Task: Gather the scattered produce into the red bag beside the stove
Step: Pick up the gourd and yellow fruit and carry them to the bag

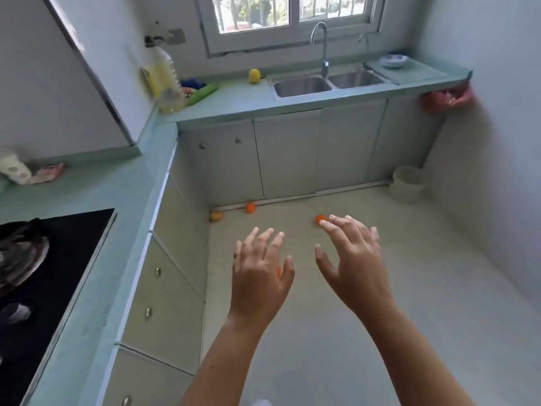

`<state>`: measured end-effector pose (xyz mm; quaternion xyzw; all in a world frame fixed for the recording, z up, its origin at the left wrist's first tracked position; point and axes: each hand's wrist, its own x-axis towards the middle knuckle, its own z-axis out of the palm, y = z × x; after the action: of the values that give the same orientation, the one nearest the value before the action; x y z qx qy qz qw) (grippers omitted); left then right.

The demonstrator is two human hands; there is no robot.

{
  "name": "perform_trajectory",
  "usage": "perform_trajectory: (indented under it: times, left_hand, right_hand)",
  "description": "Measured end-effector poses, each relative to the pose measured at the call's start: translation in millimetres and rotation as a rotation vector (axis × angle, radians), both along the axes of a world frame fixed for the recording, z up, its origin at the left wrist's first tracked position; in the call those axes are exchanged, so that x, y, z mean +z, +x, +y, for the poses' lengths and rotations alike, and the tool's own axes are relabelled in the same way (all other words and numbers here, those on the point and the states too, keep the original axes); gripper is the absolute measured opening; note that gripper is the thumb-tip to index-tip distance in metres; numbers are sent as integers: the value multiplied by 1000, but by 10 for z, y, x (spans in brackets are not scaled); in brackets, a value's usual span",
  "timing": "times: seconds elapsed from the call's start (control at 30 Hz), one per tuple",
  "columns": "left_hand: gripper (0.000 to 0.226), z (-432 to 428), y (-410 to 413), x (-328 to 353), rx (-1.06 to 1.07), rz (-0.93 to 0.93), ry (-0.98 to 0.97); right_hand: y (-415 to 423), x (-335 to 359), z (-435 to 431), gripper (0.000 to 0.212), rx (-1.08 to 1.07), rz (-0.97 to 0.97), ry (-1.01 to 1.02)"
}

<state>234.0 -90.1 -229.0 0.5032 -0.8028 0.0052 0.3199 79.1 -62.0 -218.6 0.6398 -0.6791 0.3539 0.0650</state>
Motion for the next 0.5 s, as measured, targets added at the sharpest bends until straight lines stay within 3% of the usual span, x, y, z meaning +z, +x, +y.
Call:
perform_trajectory:
  times: [0.23,0.5]
  left_hand:
    - [42,-710,-403,-151,-101,-30,-29]
    - [42,-2145,-688,-182,-114,37,-7]
  right_hand:
    - [-353,-159,-544,43,-80,21,28]
    - [-622,-98,-1950,44,-98,61,71]
